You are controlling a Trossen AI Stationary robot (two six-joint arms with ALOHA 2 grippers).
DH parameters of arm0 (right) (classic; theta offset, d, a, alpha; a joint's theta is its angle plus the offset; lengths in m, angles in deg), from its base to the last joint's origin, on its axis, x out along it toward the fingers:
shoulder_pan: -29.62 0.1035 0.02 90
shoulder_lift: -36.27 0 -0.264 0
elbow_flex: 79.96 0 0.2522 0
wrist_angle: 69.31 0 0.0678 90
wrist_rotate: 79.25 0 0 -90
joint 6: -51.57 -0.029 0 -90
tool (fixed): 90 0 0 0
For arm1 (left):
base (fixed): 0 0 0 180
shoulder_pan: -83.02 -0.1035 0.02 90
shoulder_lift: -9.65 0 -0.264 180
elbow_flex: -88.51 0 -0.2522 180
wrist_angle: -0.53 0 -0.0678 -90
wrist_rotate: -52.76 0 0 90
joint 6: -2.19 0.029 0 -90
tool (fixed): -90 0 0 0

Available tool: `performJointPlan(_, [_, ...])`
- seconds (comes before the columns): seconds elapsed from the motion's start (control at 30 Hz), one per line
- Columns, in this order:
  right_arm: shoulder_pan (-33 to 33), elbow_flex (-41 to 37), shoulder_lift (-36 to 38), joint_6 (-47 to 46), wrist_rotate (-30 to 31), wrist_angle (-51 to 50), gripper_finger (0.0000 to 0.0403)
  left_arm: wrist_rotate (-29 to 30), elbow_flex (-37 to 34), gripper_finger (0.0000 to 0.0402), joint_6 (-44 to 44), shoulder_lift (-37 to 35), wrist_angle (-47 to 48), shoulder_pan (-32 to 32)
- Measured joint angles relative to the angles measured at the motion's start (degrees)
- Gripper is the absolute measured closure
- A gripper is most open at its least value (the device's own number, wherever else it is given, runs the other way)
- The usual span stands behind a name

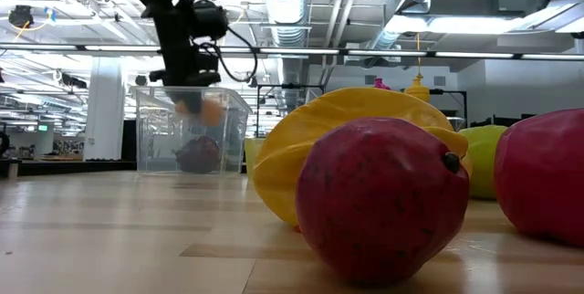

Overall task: Pick & Place Food Item
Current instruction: Put the yellow mango into the transparent container, then put the top red mango into the transparent container

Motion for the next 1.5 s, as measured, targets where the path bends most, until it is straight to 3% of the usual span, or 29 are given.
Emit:
performJointPlan(0.2, [0.00,0.02,-0.11,0.00,0.00,0.02,0.0400,2.38,-0.02,0.0259,-0.18,4.35,-0.77,0.02])
performJointPlan(0.57, [0.00,0.02,-0.15,-1.95,0.00,0.00,0.0400,3.59,0.00,0.0235,-0.19,3.21,-2.10,0.09])
performJointPlan(0.77, [-0.02,0.02,-0.29,-3.40,0.00,-0.57,0.0391,2.69,0.00,0.0188,1.77,3.20,-4.00,0.39])
performJointPlan(0.87, [0.00,0.09,-0.86,-4.95,0.00,-2.46,0.0358,-0.64,-0.02,0.0149,2.63,2.54,-3.91,0.39])
performJointPlan(1.0, [0.01,0.09,-2.05,-5.03,0.00,-4.60,0.0284,-4.32,-0.02,0.0105,2.59,-1.11,-3.89,0.39])
performJointPlan(1.23, [0.28,1.05,-6.40,-8.68,0.02,-9.37,0.0134,-6.24,-0.02,0.0095,0.08,-14.59,-4.52,0.95])
performJointPlan(1.33, [0.42,4.18,-10.04,-16.04,-0.03,-21.51,0.0109,-6.75,-0.02,0.0103,-1.98,-21.25,-6.17,1.79])
performJointPlan(1.5, [3.33,8.05,-17.43,-32.11,-3.73,-41.49,0.0108,-6.92,-0.02,0.0107,-3.79,-29.75,-9.63,3.62])
